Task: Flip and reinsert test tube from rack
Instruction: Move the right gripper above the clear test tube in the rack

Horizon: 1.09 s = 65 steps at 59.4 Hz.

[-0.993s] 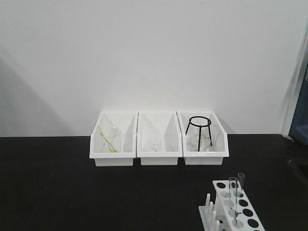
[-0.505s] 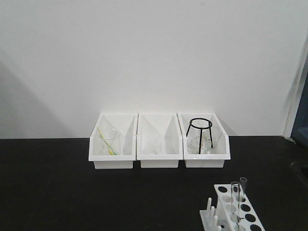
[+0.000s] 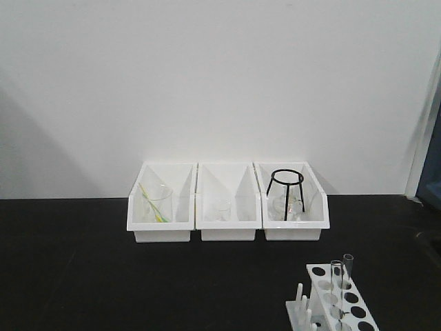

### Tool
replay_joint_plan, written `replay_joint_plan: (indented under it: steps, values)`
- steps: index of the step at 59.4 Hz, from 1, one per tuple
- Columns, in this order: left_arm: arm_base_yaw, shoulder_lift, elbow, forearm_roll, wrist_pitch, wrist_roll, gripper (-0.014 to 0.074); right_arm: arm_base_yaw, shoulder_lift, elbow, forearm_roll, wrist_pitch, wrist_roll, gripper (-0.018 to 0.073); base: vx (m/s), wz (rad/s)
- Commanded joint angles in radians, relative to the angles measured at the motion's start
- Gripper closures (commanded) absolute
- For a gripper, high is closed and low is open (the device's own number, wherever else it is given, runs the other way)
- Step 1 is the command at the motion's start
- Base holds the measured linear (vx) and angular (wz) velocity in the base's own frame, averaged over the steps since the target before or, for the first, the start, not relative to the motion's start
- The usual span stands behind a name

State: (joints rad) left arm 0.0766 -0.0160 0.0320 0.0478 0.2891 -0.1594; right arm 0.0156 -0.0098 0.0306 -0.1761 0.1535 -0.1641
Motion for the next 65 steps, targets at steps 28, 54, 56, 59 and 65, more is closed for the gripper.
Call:
replay_joint_plan:
  steps: [28, 54, 56, 59, 65]
  values:
    - [-0.007, -0.011, 0.0, -0.004, -0.086, 0.0, 0.0603, -0.006, -0.011, 0.0, 0.27, -0.292, 0.108, 0.0568, 0.0, 0.0]
    - [-0.007, -0.011, 0.0, -0.004, -0.086, 0.0, 0.0603, -0.006, 0.213, -0.323, 0.207, -0.124, 0.108, 0.0563, 0.0, 0.0]
    - [-0.007, -0.011, 0.0, -0.004, -0.086, 0.0, 0.0603, -0.006, 0.244, -0.341, 0.212, -0.124, 0.108, 0.0561, 0.0, 0.0]
    - [-0.007, -0.011, 0.0, -0.004, -0.086, 0.0, 0.0603, -0.006, 0.28, -0.359, 0.213, -0.128, 0.108, 0.0559, 0.0, 0.0]
    - [-0.007, -0.011, 0.0, -0.004, -0.086, 0.0, 0.0603, -0.006, 0.357, -0.368, 0.213, -0.142, 0.108, 0.0542, 0.0, 0.0]
